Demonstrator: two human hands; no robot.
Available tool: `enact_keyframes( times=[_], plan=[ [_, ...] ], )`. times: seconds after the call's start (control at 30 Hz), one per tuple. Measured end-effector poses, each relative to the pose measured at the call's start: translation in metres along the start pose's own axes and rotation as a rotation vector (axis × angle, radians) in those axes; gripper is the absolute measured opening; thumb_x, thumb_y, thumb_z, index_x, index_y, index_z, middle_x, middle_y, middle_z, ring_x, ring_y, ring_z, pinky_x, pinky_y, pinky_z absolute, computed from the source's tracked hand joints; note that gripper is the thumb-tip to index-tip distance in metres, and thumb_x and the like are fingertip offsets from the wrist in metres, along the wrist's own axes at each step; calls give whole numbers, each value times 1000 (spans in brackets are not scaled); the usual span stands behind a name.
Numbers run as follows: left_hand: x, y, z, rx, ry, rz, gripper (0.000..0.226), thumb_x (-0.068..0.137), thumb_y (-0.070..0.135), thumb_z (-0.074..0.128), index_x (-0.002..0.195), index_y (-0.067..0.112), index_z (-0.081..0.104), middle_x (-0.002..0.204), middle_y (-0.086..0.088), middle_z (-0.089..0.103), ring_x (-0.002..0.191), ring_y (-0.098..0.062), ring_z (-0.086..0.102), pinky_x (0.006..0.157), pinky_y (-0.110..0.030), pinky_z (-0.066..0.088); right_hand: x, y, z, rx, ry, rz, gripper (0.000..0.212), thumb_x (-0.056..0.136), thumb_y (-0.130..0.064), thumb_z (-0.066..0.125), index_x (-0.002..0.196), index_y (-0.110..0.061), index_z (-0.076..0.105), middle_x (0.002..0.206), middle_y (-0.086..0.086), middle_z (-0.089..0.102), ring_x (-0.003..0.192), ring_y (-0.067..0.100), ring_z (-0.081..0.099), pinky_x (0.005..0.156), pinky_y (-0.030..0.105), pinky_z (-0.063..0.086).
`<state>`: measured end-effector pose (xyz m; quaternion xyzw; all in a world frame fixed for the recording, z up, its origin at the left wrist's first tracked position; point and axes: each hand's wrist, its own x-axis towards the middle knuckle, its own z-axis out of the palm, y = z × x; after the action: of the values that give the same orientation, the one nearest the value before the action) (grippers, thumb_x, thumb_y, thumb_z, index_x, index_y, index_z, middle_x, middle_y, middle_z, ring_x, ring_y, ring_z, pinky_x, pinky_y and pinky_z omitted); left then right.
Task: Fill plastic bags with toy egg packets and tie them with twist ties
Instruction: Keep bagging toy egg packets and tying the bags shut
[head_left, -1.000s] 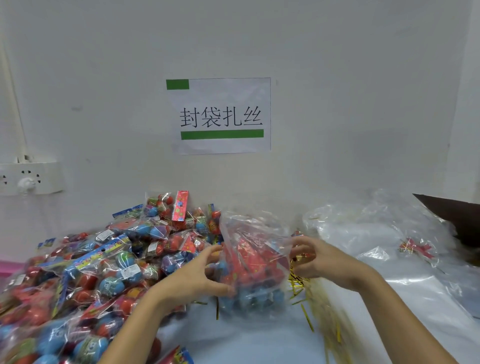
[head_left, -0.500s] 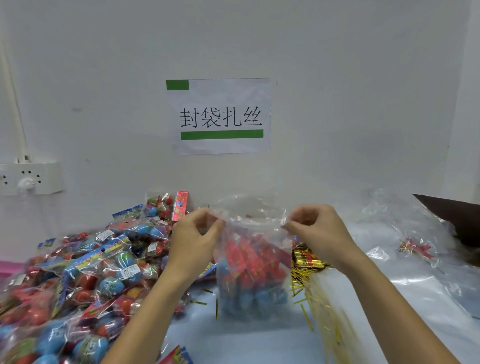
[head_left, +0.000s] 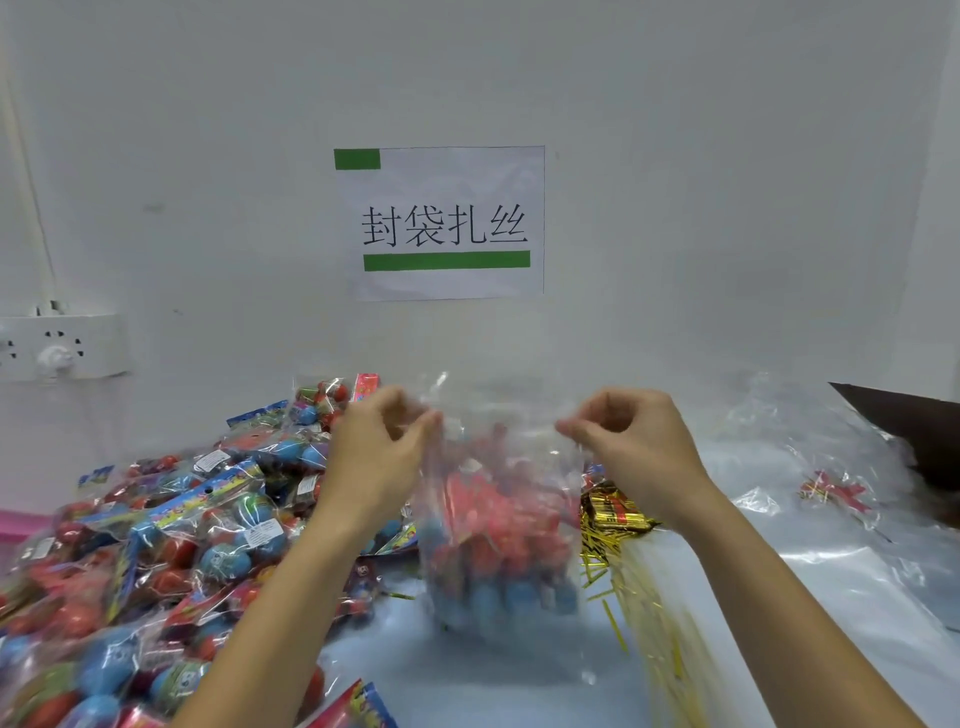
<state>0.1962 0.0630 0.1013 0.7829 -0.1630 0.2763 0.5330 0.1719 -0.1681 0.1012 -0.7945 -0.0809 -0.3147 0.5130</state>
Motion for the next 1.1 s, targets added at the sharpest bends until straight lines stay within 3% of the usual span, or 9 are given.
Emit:
enact_keyframes(
  times=[0.17, 0.27, 0.4, 0.47, 0.63, 0.77, 0.87, 0.97, 1.1],
  plan=[
    [-1, -1, -5, 78, -84, -20, 8, 91, 12, 71, 85, 17, 70, 81, 0, 74, 80, -21, 71, 68, -24, 55, -2, 2, 4, -79, -37, 20, 17, 84, -12, 79, 70, -16, 69, 70, 5, 71, 70, 24, 69, 58, 27, 53],
    [2, 4, -8, 40, 38, 41, 8, 87, 18, 76, 84, 15, 69, 83, -1, 72, 80, -16, 70, 72, -27, 57, 1, -1, 0, 26, 68, -25, 17, 85, -12, 78, 71, -18, 70, 66, 1, 70, 60, 16, 67, 50, 18, 49],
    [-2, 5, -6, 116, -146, -17, 6, 90, 14, 73, 85, 13, 69, 86, -5, 75, 86, -25, 71, 79, -39, 57, -1, 5, 0, -60, 2, 11, 18, 86, -8, 75, 71, -17, 70, 67, 1, 71, 61, 20, 68, 55, 23, 50],
    [-1, 5, -6, 92, -85, -6, 7, 89, 16, 74, 90, 10, 71, 90, -7, 75, 89, -26, 70, 82, -41, 56, 0, 5, 0, -46, 18, -4, 16, 85, -8, 75, 72, -16, 72, 69, 2, 72, 62, 22, 69, 53, 21, 49],
    [-2, 4, -7, 82, -125, -12, 10, 90, 17, 73, 83, 14, 65, 89, -6, 74, 88, -24, 71, 80, -36, 57, 1, 5, 2, -54, 8, -4, 22, 88, -10, 73, 70, -21, 68, 66, -4, 69, 68, 22, 70, 55, 25, 52],
    [0, 8, -8, 57, -88, 78, 13, 89, 16, 74, 85, 12, 62, 85, -3, 71, 77, -18, 68, 66, -19, 54, 4, 5, -2, 33, 94, -31, 21, 88, -11, 74, 72, -22, 67, 71, -1, 70, 65, 12, 67, 55, 22, 54],
    [-4, 8, -4, 114, -183, 84, 15, 92, 14, 70, 85, 12, 57, 89, -10, 70, 82, -31, 68, 77, -40, 56, 1, 10, 0, -35, -13, 38, 19, 89, -9, 74, 73, -16, 66, 74, 3, 70, 66, 13, 66, 59, 23, 50],
    [-2, 6, -5, 93, -88, 151, 15, 95, 14, 65, 84, 11, 56, 85, -9, 71, 81, -27, 69, 72, -40, 55, 1, 8, 1, 19, 11, 9, 13, 88, -13, 75, 78, -10, 69, 77, 3, 71, 63, 13, 65, 52, 17, 48],
    [-5, 4, -4, 160, -194, 131, 22, 97, 4, 59, 80, 18, 54, 78, -2, 70, 70, -14, 67, 66, -28, 51, -1, 9, 3, -63, -99, 25, 10, 91, -9, 70, 81, -11, 69, 83, 5, 74, 81, 24, 71, 72, 32, 57]
  ],
)
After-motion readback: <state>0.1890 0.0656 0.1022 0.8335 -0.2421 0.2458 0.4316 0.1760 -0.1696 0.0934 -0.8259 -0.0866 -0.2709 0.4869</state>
